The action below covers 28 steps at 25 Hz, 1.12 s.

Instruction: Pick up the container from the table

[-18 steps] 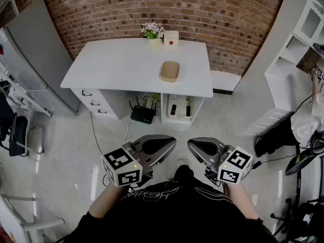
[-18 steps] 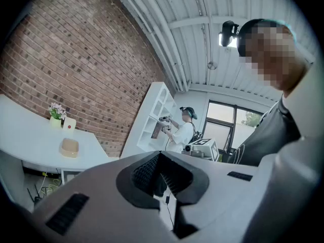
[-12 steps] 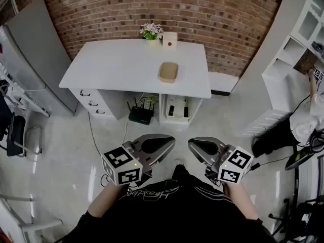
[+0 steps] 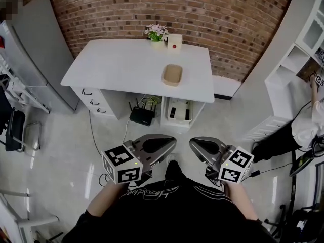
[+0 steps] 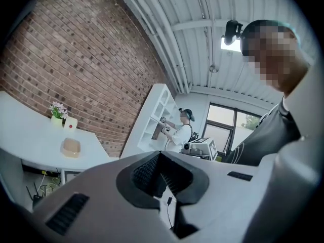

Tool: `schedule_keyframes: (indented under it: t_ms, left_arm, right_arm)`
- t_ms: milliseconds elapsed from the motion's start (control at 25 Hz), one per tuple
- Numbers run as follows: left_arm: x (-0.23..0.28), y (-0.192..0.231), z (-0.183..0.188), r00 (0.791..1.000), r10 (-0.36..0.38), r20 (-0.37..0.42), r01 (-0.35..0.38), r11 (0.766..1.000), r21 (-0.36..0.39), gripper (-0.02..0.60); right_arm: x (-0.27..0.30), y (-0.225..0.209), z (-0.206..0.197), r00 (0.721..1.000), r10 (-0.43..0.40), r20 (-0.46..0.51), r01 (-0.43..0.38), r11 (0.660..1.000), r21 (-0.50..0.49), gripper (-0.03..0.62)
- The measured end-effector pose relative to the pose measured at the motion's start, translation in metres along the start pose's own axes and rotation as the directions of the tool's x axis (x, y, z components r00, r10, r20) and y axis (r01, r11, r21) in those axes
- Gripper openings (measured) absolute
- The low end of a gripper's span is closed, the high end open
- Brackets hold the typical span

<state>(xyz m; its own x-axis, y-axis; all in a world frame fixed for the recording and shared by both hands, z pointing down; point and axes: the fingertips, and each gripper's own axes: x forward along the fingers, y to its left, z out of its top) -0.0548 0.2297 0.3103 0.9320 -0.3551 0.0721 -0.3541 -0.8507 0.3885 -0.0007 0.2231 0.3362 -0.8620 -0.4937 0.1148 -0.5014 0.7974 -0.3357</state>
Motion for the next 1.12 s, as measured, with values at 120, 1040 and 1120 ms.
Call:
schedule_keyframes:
  t_ms: [120, 1040, 1120]
  left_arm:
    - [-0.003, 0.014, 0.003, 1.000, 0.018, 0.001, -0.018, 1.000, -0.013, 0.002]
    - [0.089, 0.188, 0.029, 0.991, 0.111, -0.076, -0.121, 0.982, -0.142, 0.002]
    - [0.105, 0.209, 0.035, 0.990, 0.114, -0.083, -0.126, 0.979, -0.160, 0.002]
  right_arm:
    - [0.012, -0.008, 0.004, 1.000, 0.006, -0.007, -0.006, 1.000, 0.013, -0.005]
    - [0.086, -0.196, 0.025, 0.999, -0.015, -0.044, 0.021, 0.989, 0.143, -0.005]
    - [0.090, -0.220, 0.032, 0.999, -0.014, -0.041, 0.020, 0.989, 0.149, -0.005]
